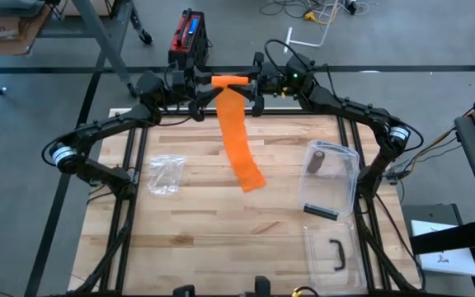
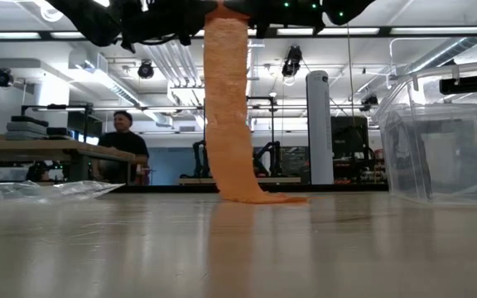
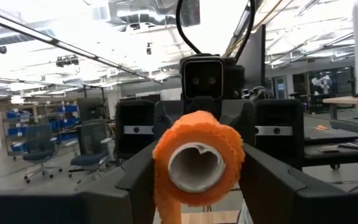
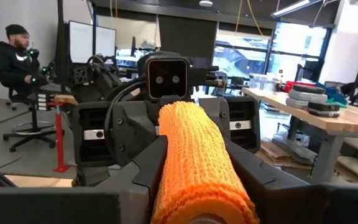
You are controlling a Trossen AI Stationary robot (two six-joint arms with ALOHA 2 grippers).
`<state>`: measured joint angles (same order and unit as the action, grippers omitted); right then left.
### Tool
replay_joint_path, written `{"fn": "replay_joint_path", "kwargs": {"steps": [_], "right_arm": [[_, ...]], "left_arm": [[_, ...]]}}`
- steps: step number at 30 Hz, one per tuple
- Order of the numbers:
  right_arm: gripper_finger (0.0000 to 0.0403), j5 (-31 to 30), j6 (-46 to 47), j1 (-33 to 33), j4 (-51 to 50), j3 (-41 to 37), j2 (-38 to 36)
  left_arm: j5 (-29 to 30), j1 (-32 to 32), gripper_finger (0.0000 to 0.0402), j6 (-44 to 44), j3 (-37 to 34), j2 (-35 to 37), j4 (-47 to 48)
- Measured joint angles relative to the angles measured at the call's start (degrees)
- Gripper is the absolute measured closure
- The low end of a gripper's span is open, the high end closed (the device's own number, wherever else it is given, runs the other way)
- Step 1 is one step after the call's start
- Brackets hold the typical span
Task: Roll bandage
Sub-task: Roll the orange bandage
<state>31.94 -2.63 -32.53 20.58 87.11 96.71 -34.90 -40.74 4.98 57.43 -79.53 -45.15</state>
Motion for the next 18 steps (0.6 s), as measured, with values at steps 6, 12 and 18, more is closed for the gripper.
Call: {"fn": "replay_joint_path", "kwargs": {"steps": [6, 12, 18], "right_arm": [[0.0284, -0.31, 0.02, 0.04, -0.28, 0.02, 0.00], [0.0294, -0.48, 0.52, 0.02, -0.75, 0.12, -0.04], [0.0290, -0.49, 0.02, -0.09, -1.87, 0.13, -0.07]], "left_arm": [[1.20, 0.08, 0.0258, 0.79, 0.00, -0.04, -0.08], [1.18, 0.06, 0.0318, 3.74, 0.00, -0.04, -0.92], [1.18, 0.03, 0.0342, 4.56, 0.00, -0.04, -0.83]]}}
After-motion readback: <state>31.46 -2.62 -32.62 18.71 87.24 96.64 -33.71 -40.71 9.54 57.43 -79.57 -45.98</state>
